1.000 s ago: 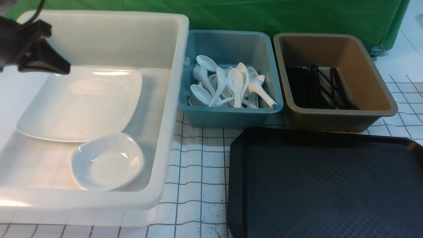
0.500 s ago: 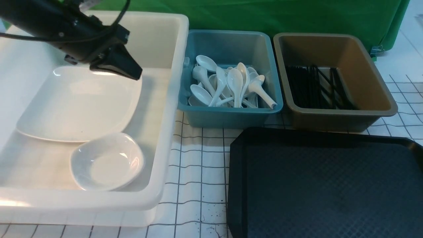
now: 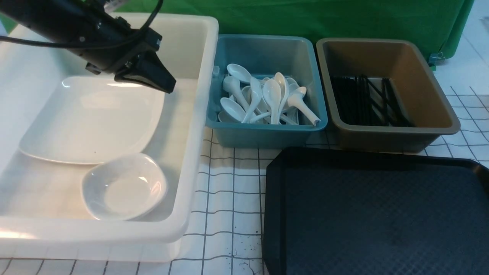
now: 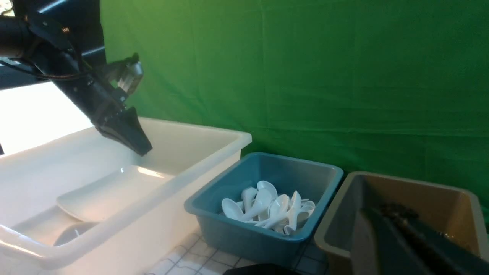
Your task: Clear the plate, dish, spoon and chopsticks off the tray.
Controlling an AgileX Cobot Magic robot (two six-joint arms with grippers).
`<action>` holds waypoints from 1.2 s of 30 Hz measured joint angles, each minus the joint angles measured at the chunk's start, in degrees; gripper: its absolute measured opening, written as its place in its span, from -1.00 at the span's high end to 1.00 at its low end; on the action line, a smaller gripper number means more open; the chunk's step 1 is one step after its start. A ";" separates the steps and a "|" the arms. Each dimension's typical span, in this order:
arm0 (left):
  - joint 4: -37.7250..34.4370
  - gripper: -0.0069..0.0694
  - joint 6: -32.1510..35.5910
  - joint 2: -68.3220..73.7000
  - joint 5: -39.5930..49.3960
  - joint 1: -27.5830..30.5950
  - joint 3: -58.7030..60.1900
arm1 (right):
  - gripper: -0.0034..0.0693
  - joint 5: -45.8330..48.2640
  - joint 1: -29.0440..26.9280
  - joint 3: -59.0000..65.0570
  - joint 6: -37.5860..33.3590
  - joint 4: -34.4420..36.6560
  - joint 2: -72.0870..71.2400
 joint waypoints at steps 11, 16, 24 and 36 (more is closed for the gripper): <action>-3.59 0.83 -4.70 -10.56 0.16 0.00 0.00 | 0.77 -0.06 0.00 0.00 0.00 0.00 0.00; -4.06 0.83 -5.81 -15.04 0.22 0.00 0.00 | 0.72 -0.06 0.00 0.00 0.00 0.00 0.00; -4.05 0.83 -5.95 -21.11 0.29 0.00 0.00 | 0.67 -0.99 0.00 2.44 0.05 0.00 0.11; -2.32 0.82 -5.95 -22.59 0.33 0.00 0.78 | 0.58 -2.61 -6.28 20.22 0.05 0.00 -2.79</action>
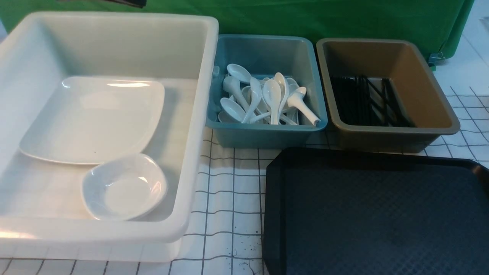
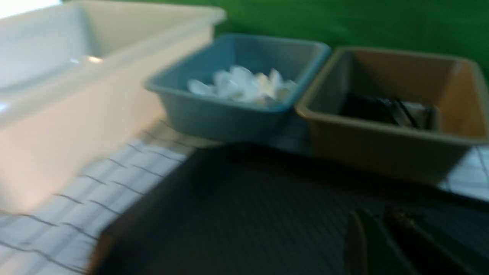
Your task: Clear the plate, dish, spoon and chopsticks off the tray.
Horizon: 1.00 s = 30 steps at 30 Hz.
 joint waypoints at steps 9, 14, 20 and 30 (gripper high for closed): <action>2.74 0.82 0.00 0.00 -0.01 0.00 1.04 | 0.56 -2.32 -10.38 9.95 0.00 -0.17 0.05; 5.28 0.82 0.00 -1.09 0.05 0.00 1.23 | 0.54 -4.81 -10.56 10.42 0.16 -0.12 0.05; 11.45 0.82 0.00 -7.20 -0.09 0.00 3.08 | 0.51 -5.64 -10.61 10.60 0.64 -0.12 0.05; 13.04 0.82 0.33 -25.87 -0.32 0.00 21.63 | 0.44 -5.78 -10.61 10.60 0.64 -0.12 0.05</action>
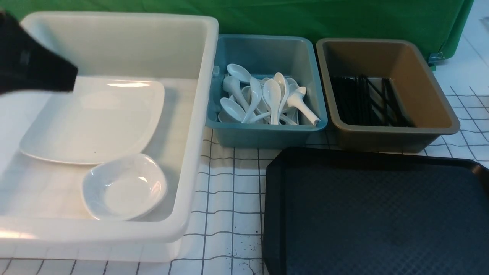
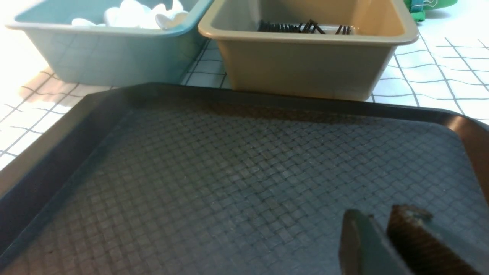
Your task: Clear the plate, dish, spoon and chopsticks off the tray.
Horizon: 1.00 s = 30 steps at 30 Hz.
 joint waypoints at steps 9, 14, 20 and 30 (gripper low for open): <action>-10.84 0.82 2.66 -21.30 -20.71 0.00 23.93 | 0.40 0.00 0.00 0.00 0.00 0.00 0.00; -15.51 0.82 2.76 -29.77 -43.94 0.00 37.00 | 0.36 0.00 0.00 0.00 0.00 0.00 0.00; -15.51 0.82 2.76 -31.29 -49.77 0.00 40.61 | 0.32 0.00 0.00 0.00 0.00 0.00 0.00; -3.44 0.81 2.76 -31.29 -48.04 0.00 40.60 | 0.26 -0.05 0.00 0.00 0.00 0.00 0.00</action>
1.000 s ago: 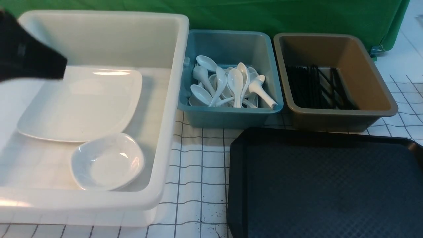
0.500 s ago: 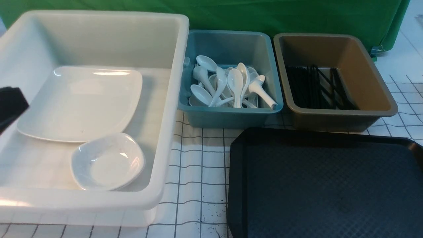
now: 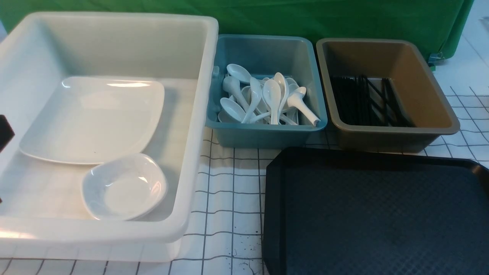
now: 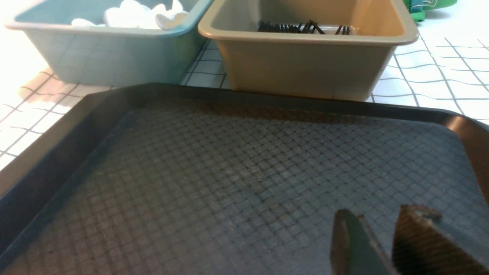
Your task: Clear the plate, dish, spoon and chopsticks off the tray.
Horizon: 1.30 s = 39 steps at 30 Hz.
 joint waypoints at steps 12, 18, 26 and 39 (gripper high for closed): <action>11.69 0.81 -1.41 -0.82 -8.81 0.00 5.93 | 0.25 0.00 0.00 0.00 0.00 0.00 0.00; 32.28 0.81 -23.09 -9.18 -20.94 0.00 20.81 | 0.25 0.00 0.00 0.00 0.00 0.06 0.00; 39.50 0.81 -33.26 -21.35 -20.78 1.14 31.13 | 0.25 0.00 0.00 0.00 0.00 0.06 0.00; 35.26 0.81 -27.44 -24.21 -9.38 5.98 31.24 | 0.25 0.00 0.00 0.00 0.00 0.06 0.00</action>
